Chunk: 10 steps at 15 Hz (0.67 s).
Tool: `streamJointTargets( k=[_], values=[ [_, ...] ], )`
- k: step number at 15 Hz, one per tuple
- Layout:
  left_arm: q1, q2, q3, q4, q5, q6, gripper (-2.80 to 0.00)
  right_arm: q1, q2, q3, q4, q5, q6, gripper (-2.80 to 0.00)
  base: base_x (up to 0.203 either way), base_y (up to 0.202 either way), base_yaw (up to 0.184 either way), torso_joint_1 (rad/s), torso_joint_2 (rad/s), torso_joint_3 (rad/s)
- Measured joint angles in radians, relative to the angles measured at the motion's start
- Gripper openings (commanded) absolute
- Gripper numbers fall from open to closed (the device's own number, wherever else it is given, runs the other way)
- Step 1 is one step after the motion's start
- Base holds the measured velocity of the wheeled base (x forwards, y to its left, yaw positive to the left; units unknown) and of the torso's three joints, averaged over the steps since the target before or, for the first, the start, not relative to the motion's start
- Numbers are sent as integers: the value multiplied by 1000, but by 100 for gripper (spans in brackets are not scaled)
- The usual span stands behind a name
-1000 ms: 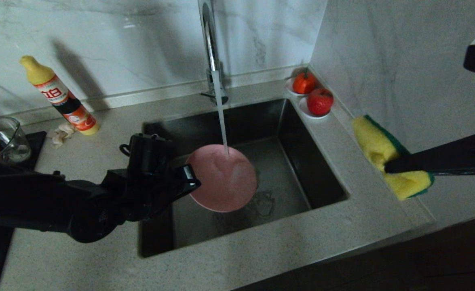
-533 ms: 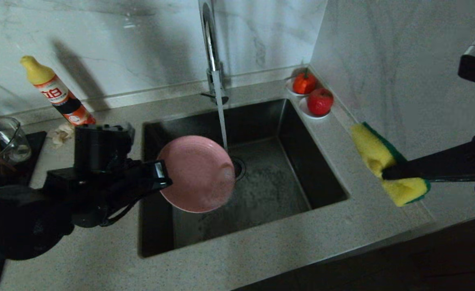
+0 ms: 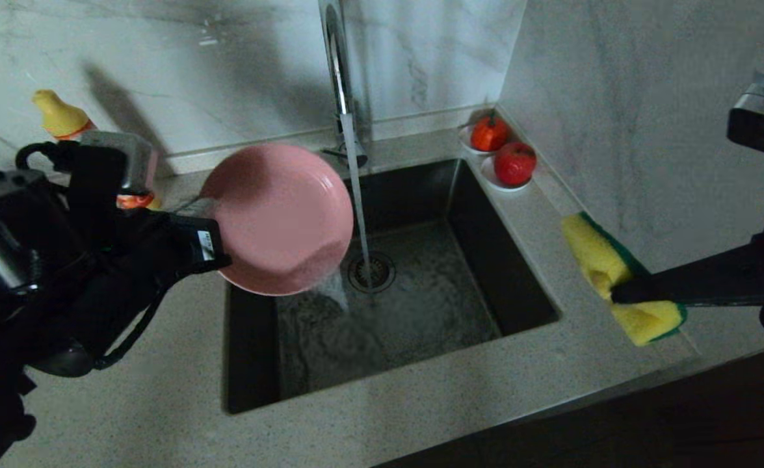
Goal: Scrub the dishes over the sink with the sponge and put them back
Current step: Rinse the plate
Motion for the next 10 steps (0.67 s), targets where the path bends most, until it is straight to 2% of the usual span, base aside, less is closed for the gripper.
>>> streamJointTargets(
  k=[2, 4, 7, 10],
  values=[
    [0, -2, 47, -171, -32, 136, -280, 0, 1, -1, 0, -1, -1, -280, 0, 0, 0, 0, 0, 0],
    [-1, 0, 109, -335, -82, 239, -280, 0, 4, -8, 0, 0, -2, -280, 0, 0, 0, 0, 0, 0],
    [-1, -9, 155, -519, -141, 306, -280, 0, 9, -14, 0, 0, -2, -280, 0, 0, 0, 0, 0, 0],
    [-1, -45, 169, -530, -199, 325, -280, 0, 11, -20, 0, 1, -2, -280, 0, 0, 0, 0, 0, 0]
  ],
)
